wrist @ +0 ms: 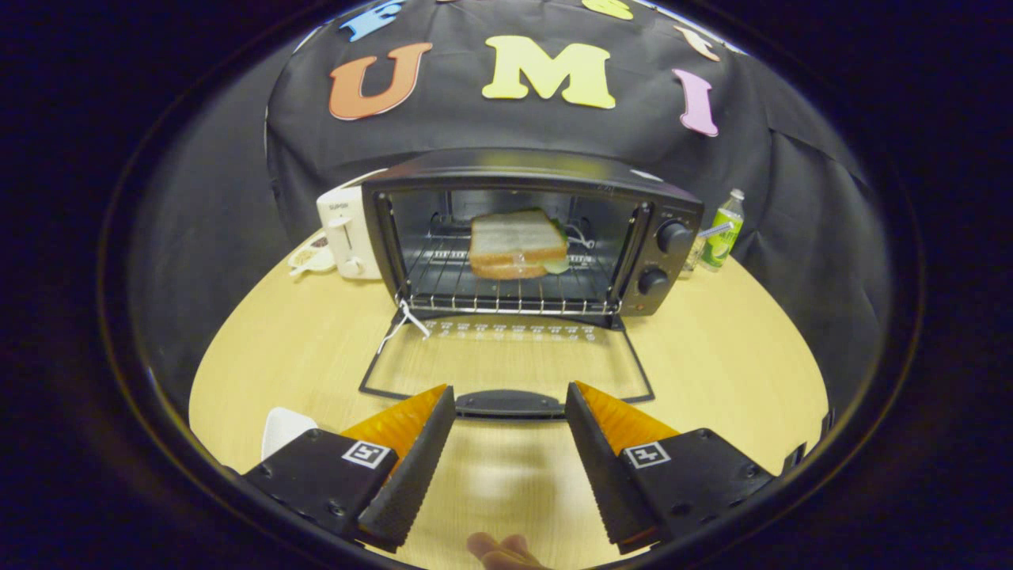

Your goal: Open the toaster oven, put the food inside, and close the toaster oven door.

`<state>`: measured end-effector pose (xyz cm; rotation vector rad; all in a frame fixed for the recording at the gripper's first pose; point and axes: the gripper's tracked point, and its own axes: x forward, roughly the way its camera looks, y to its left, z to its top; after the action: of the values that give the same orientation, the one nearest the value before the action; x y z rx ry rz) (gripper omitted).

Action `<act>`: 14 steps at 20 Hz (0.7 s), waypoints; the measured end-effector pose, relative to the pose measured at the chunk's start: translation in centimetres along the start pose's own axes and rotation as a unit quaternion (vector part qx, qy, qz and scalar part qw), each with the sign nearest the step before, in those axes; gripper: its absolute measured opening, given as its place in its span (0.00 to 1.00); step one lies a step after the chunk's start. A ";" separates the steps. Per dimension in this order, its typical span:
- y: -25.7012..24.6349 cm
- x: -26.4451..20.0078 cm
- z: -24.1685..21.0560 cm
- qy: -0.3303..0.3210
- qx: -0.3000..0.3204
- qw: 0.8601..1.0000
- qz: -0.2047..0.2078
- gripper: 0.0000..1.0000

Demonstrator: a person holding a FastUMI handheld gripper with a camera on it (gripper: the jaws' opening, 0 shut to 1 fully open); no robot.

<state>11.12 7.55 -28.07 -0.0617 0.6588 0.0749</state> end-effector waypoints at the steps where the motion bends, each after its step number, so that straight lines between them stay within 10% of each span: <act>1: 0.2 0.3 -0.6 0.010 0.004 1.000 0.006 0.92; 14: 1.1 3.3 -4.5 0.067 0.070 0.995 0.021 0.92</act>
<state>10.91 8.45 -33.68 0.0820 0.7986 0.0655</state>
